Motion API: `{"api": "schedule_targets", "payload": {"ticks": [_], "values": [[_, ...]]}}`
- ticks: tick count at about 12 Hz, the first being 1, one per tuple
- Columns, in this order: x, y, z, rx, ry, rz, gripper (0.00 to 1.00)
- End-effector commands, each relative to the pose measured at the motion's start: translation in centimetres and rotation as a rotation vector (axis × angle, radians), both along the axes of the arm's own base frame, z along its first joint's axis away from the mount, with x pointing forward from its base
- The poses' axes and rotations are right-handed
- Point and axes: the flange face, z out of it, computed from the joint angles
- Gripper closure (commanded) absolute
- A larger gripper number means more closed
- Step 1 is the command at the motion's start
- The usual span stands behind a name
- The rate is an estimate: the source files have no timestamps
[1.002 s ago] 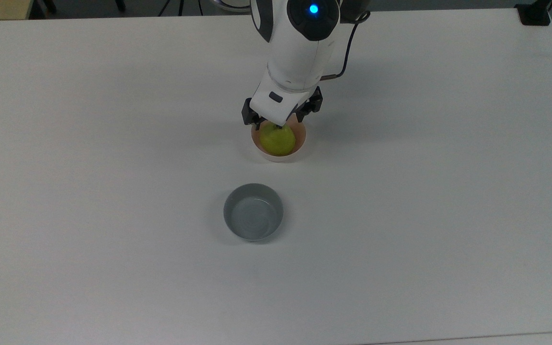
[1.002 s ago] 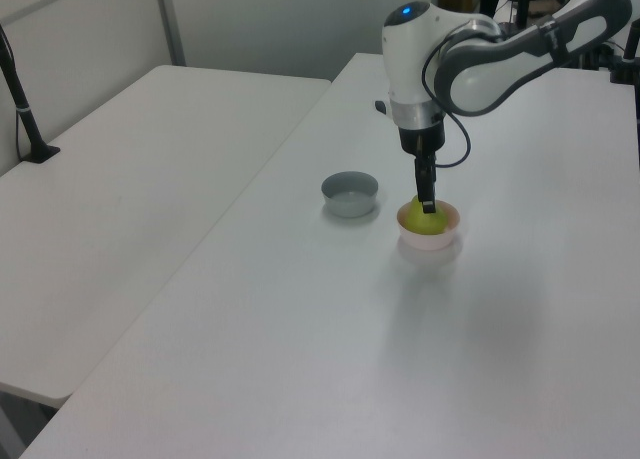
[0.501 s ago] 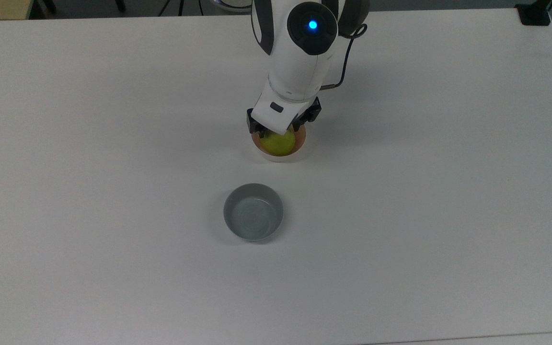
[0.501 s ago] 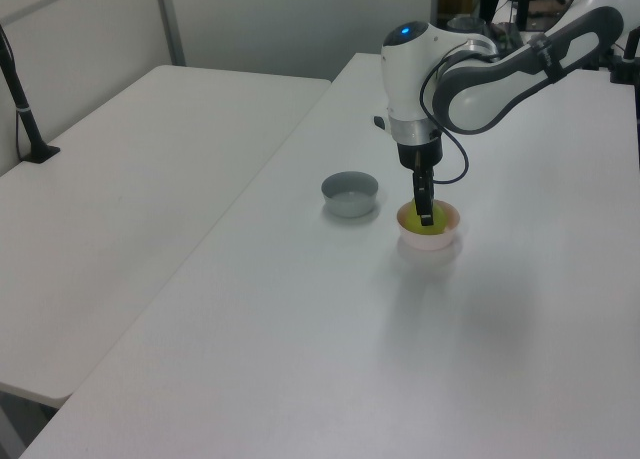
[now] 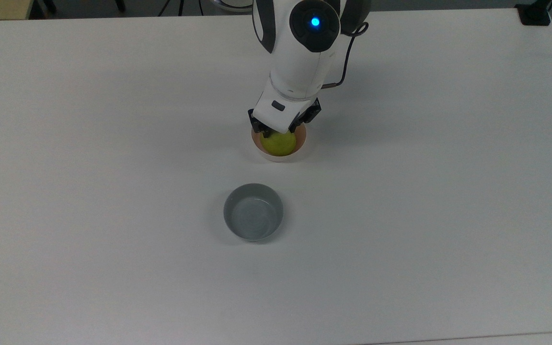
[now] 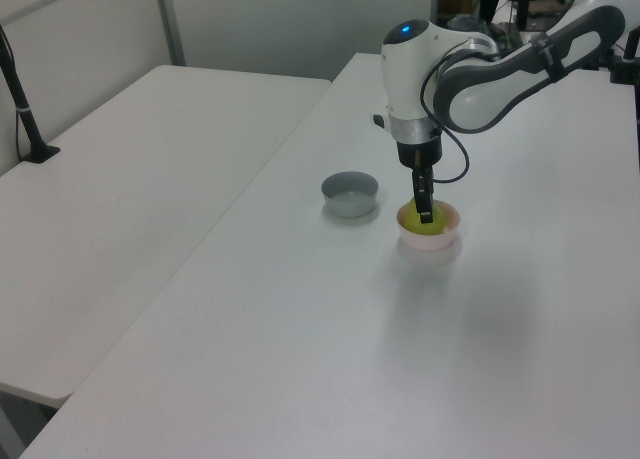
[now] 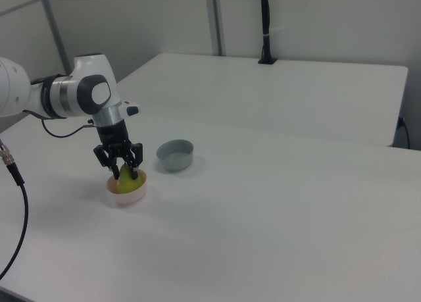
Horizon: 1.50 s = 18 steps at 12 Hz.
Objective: Pick up a pear from the bowl
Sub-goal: 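Lower the gripper around the pear and close on it, then lift the green pear up out of the pink bowl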
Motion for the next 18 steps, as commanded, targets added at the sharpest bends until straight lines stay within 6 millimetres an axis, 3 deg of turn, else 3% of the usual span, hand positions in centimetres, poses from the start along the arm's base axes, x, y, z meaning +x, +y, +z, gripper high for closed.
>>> {"api": "schedule_targets", "payload": {"ticks": [1,5,8,14,16,18], "values": [[-0.5,0.2,-0.1,-0.018,-0.004,0.005,0.63],[-1.1,0.1,1.8,-0.026,0.018,0.008,0.67],[-0.8,0.1,4.9,-0.023,0.012,-0.003,0.71],[-1.3,-0.7,15.1,0.010,-0.028,-0.039,0.71],[-0.7,-3.2,15.1,0.006,-0.027,-0.043,0.71],[0.3,-8.6,14.7,0.005,-0.025,-0.066,0.71]]}}
